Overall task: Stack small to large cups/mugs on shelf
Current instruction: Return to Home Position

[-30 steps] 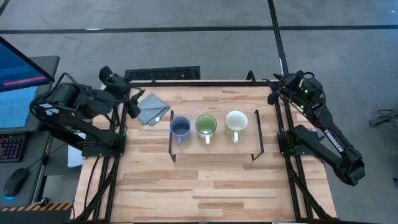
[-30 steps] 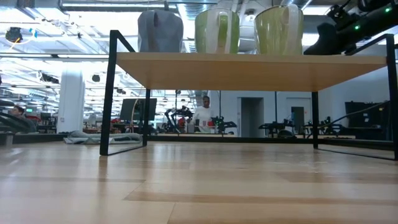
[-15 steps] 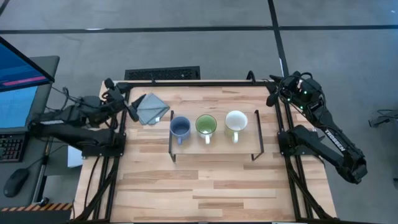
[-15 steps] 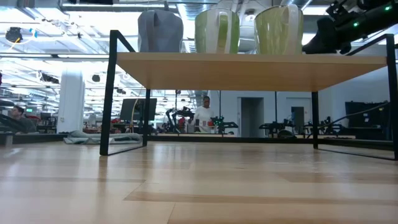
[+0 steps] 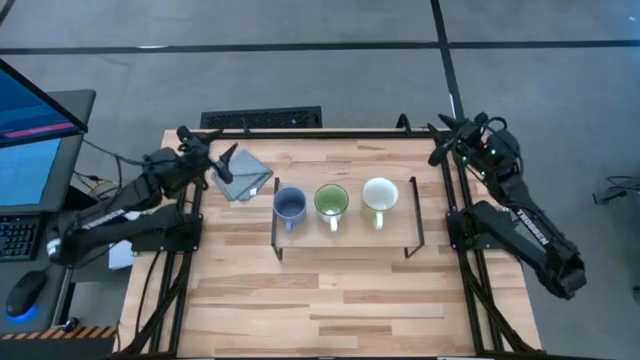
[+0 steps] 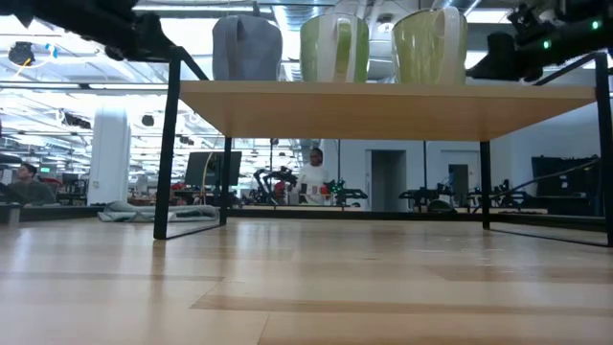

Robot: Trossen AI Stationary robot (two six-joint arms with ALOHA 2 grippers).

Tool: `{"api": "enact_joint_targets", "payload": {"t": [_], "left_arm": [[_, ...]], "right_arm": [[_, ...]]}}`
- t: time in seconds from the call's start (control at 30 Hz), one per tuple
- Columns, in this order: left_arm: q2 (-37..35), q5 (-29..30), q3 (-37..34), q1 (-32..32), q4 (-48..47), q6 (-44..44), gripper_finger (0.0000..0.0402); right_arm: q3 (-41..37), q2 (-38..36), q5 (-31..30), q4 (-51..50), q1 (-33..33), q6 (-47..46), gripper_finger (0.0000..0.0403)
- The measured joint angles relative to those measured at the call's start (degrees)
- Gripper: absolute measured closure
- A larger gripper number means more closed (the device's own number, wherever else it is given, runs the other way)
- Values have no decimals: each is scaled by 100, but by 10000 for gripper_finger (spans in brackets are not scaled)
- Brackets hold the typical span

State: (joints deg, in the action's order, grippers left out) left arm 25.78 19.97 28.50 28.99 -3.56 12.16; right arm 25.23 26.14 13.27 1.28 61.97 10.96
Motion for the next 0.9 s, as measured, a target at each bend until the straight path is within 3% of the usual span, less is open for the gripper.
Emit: {"api": "enact_joint_targets", "payload": {"t": [0.17,0.47,0.9], "left_arm": [[-878,-426,-249,360,-186,-83,150],[-2295,-428,-1145,420,-403,-463,150],[-2563,-577,-2046,417,-63,-850,150]], "right_arm": [[-843,-424,417,1134,331,-255,182],[-1607,-863,593,1256,851,-706,182],[-2483,-1743,902,1558,904,-1112,182]]}}
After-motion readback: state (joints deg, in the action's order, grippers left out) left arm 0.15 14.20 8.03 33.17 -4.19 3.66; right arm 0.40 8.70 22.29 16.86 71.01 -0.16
